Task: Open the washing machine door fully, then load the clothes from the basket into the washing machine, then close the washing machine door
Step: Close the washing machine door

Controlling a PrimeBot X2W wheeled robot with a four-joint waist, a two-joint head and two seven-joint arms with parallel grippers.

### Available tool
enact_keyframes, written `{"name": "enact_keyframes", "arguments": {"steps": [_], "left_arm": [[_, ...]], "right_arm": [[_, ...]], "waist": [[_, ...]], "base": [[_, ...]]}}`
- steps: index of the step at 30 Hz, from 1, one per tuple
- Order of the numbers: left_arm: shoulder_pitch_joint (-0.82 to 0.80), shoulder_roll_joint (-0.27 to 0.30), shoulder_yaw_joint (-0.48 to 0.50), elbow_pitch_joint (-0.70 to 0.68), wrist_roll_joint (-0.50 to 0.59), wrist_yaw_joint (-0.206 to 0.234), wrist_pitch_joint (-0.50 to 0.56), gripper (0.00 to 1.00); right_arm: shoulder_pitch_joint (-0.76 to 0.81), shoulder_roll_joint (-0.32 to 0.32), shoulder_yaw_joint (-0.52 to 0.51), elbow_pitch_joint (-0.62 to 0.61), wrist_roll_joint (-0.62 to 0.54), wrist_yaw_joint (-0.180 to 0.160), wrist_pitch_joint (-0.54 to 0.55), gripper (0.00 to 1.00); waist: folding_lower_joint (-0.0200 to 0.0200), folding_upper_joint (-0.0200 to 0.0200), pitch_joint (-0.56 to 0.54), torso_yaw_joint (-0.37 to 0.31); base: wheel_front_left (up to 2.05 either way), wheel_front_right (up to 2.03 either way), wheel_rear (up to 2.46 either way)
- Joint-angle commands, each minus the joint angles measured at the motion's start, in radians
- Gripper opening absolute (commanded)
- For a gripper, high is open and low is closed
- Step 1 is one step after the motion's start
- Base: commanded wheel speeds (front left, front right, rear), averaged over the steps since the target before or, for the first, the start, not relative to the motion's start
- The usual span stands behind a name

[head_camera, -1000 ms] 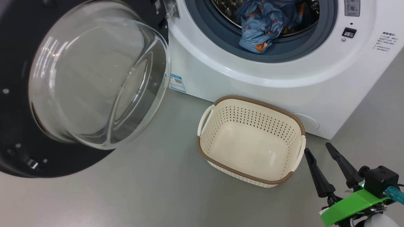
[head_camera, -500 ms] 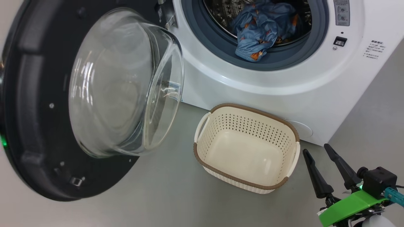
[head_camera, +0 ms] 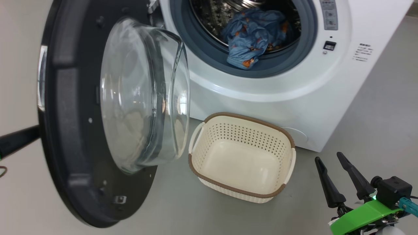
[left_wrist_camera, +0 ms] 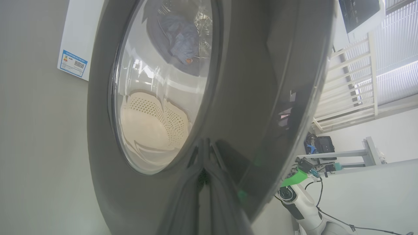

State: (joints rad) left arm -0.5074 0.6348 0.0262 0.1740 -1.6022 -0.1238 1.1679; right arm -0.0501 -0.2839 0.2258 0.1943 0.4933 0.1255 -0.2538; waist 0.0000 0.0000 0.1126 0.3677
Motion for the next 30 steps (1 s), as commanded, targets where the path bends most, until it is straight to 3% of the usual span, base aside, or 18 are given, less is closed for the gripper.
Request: {"name": "enact_keyframes", "arguments": {"steps": [1, 16, 30], "left_arm": [[-0.021, 0.036, 0.03, -0.053, -0.018, -0.007, 0.015, 0.0], [-0.018, -0.035, -0.046, -0.18, 0.041, -0.007, 0.015, 0.0], [-0.111, -0.091, -0.093, -0.146, 0.139, -0.007, -0.083, 0.0]], "right_arm": [[0.0, -0.006, 0.015, -0.023, -0.003, 0.005, -0.008, 1.0], [-0.004, 0.029, -0.005, -0.029, -0.011, 0.005, -0.008, 1.0], [-0.026, 0.062, -0.023, -0.035, -0.015, 0.005, -0.008, 1.0]], "waist": [[0.0, 0.0, 0.0, -0.02], [0.0, 0.0, 0.004, -0.158], [0.0, 0.0, 0.051, -0.333]], "base": [[0.0, 0.0, 0.0], [0.0, 0.0, 0.0], [0.0, 0.0, 0.0]]}}
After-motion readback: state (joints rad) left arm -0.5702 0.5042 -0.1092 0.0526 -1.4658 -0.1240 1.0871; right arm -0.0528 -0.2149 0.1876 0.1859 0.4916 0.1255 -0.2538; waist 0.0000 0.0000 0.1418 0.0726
